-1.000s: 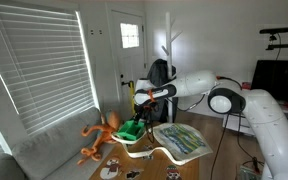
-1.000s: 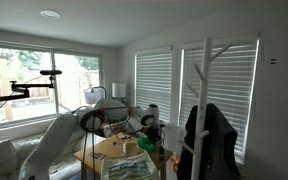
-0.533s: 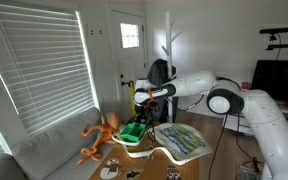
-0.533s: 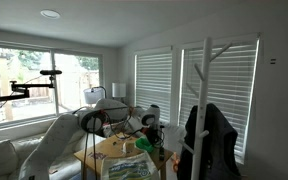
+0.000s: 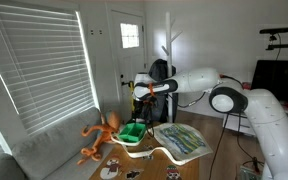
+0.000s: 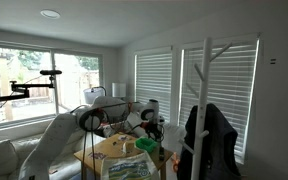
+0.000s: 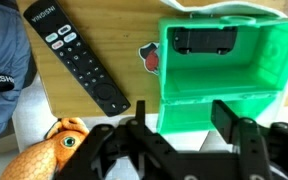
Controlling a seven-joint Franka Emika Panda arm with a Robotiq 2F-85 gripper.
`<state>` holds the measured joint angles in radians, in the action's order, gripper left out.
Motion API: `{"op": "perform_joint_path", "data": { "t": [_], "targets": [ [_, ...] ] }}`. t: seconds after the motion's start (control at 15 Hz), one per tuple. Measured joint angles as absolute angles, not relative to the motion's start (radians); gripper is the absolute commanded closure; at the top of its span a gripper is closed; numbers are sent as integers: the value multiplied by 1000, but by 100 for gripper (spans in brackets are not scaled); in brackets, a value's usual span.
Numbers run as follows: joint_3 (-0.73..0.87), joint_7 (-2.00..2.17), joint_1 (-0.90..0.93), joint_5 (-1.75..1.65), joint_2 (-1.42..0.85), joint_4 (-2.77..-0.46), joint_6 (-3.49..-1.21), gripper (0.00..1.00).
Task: Move the green bowl to the right backwards
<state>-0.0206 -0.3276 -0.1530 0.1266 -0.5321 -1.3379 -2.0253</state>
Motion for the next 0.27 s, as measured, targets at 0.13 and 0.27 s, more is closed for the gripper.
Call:
{"op": "perform_joint_path", "data": {
  "t": [0.13, 0.27],
  "targets": [
    [-34, -354, -153, 130, -482, -1340, -1985, 0],
    [-54, -417, -154, 153, -425, -1350, -1941, 0]
  ]
}}
